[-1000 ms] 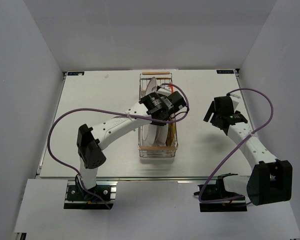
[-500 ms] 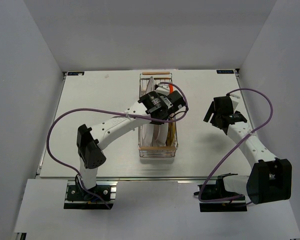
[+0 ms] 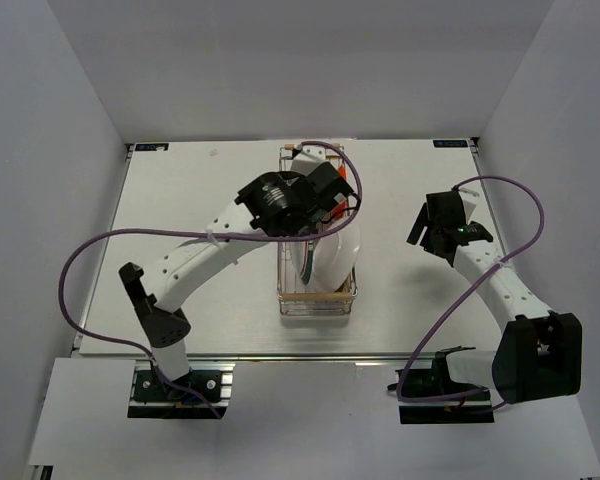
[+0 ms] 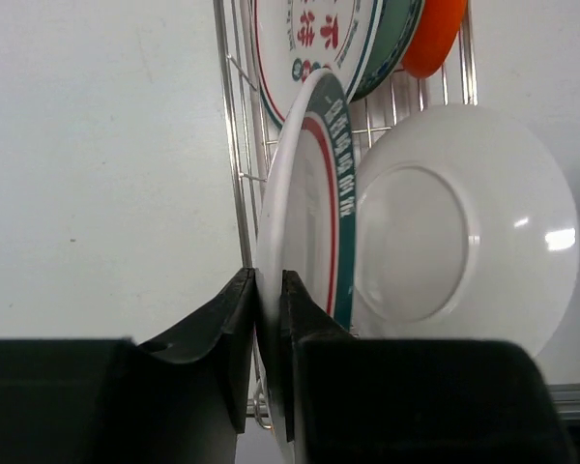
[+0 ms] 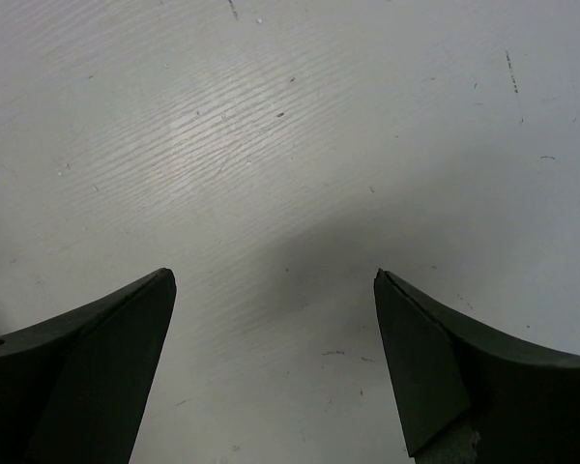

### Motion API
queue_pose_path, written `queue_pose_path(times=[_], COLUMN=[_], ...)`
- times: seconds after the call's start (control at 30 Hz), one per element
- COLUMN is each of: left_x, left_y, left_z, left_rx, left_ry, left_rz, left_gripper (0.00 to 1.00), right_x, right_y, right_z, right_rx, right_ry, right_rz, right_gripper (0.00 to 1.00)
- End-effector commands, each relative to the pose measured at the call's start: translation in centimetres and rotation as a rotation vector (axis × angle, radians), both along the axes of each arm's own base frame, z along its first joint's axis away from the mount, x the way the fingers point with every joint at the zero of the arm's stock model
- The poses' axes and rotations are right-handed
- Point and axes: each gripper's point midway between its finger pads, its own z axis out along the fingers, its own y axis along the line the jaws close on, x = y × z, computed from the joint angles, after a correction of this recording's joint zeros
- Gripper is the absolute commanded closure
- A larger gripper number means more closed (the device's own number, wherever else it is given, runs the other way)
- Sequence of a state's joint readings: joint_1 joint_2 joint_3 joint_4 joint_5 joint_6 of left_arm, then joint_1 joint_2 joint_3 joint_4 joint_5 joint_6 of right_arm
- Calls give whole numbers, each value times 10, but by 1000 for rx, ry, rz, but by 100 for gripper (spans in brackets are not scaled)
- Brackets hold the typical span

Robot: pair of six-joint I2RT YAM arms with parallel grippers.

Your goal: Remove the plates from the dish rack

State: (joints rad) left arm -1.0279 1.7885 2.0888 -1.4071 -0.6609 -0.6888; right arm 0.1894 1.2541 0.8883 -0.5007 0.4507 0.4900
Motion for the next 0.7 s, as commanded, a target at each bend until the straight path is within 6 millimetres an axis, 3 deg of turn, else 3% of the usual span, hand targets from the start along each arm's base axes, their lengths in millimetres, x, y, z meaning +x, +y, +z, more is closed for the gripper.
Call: queue_pose_path(times=[0.0,0.43,0.6,0.63,0.67], left_x=[-8,3,16,17,20], left_y=[12,40,56,59,55], left_z=[47,81,116,115,126], left_rx=[-122,-122,-238,-224,-278], left_ry=[-84,-235,-380,-394,-432], left_rz=[10,110,191,190,190], left_gripper=[100,100,100,100,100], right_x=[9,9,9,10,10], right_y=[-4,-5,-5,-5,-5], right_z=[14,14,14,13,14], right_rx=[-14,-17,-14,-14,-14], right_ry=[-33,-29,-30,-30,-32], right_rz=[-26,-33,-32,-32,-31], right_gripper=[11,11,11,11,11])
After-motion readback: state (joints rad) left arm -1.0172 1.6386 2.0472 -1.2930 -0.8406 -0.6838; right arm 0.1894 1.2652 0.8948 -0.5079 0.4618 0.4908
